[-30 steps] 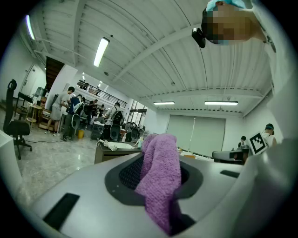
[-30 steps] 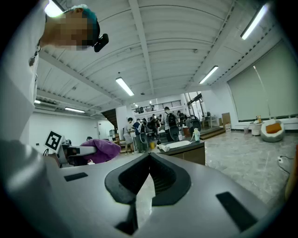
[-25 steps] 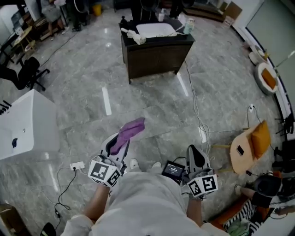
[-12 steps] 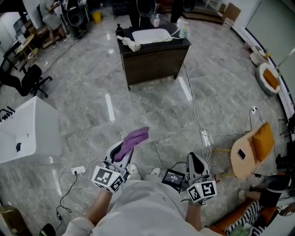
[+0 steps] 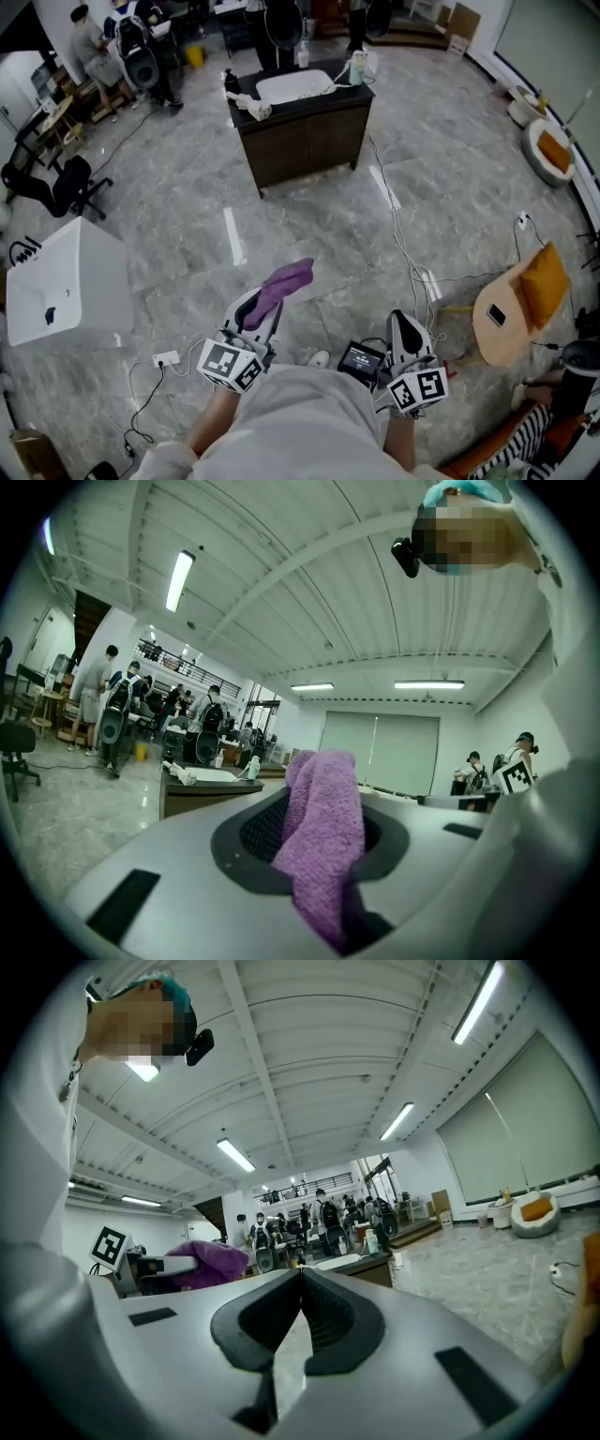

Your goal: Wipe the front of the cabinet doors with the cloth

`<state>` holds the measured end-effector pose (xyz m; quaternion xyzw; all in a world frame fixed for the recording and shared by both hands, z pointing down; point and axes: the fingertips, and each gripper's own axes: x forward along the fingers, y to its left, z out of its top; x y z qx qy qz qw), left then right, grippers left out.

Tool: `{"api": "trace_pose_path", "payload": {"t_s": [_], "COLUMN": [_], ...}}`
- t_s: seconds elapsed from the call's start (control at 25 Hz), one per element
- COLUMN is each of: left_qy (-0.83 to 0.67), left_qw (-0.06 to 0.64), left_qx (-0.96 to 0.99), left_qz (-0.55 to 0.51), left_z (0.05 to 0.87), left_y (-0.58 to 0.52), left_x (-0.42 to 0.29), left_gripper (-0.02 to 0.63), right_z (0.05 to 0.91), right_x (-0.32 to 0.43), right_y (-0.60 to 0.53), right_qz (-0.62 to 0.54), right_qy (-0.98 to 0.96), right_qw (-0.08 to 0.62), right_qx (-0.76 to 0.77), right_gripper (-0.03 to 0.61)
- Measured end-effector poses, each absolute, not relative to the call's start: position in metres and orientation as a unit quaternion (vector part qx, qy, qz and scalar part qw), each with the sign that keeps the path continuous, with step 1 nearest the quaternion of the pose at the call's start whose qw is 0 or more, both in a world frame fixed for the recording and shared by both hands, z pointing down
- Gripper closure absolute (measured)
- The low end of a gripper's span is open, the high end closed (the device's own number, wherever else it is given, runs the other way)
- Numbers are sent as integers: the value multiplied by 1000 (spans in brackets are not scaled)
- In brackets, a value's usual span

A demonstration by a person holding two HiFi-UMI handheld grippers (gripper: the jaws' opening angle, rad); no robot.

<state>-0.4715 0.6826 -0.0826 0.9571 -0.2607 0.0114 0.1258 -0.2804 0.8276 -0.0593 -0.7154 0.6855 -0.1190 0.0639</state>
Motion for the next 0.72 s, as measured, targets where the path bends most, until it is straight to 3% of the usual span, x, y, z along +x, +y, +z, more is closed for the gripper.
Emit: {"api": "trace_pose_path", "payload": {"t_s": [0.36, 0.72], "left_qy": [-238, -226], "left_qw": [141, 160], "left_qx": [961, 960], "left_qz": [29, 33], "left_z": [-66, -38], "left_y": [666, 562], "left_x": [-418, -353], "left_gripper": [520, 520], "right_z": [-43, -34], "right_x": [-234, -174], "right_y": [822, 727], "right_qz": [-148, -144], "right_qy": [657, 648], "right_qw": [70, 57], "right_qx": [-736, -746], "right_gripper": [552, 552]}}
